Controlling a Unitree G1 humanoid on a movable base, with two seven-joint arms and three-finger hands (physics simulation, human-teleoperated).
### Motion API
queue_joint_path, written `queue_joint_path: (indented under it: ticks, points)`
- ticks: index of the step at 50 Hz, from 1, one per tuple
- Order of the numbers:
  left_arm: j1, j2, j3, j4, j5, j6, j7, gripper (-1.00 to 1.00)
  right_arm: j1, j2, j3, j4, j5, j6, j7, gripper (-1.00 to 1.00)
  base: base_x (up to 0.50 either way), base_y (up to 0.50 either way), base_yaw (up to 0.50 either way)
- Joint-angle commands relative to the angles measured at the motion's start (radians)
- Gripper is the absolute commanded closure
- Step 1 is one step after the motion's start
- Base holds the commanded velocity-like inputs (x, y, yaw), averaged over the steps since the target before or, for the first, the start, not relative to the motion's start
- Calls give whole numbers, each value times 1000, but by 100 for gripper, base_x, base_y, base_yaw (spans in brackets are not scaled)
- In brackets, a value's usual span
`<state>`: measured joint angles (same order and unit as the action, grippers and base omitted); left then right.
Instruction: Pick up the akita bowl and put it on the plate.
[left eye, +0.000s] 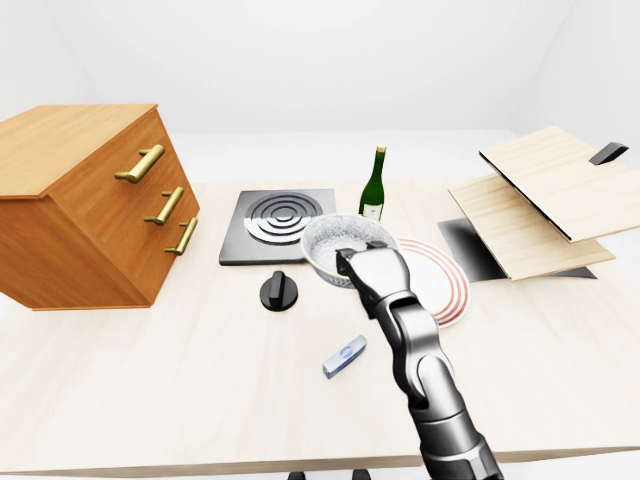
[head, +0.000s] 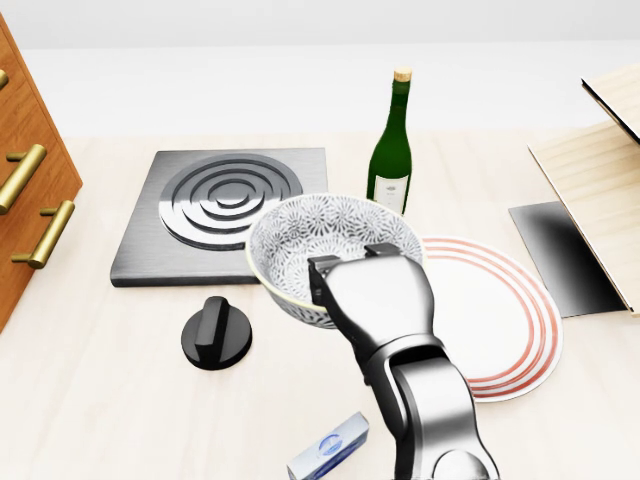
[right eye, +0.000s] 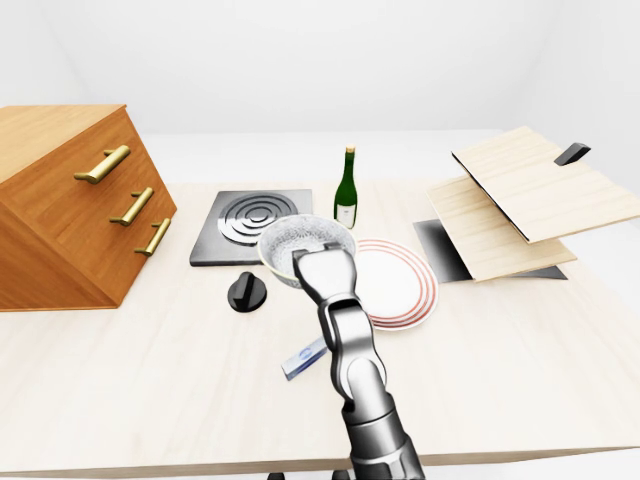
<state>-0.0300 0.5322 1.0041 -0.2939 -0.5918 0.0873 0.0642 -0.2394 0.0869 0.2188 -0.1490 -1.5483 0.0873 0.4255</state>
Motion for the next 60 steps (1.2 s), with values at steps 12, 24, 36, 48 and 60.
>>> queue_joint_path:
  ticks: [12,24,36,48,60]
  points:
    - [1,1,-1,1,5,0,-6,-100,-32,-142,-169,37,63,0,-119,100,0,0,0]
    - [-1,-1,0,1,12,0,-8,-100,-22,-202,-223,76,71,0,-139,100,0,0,0]
    - [0,0,-2,2,17,0,-15,-100,-27,-231,-253,95,43,0,-147,100,0,0,0]
    - [-1,0,-3,3,18,0,-15,-100,-1,-244,-237,83,65,0,-149,100,0,0,0]
    - [-1,0,-3,3,18,0,-15,-100,0,-238,-243,83,60,0,-148,100,0,0,0]
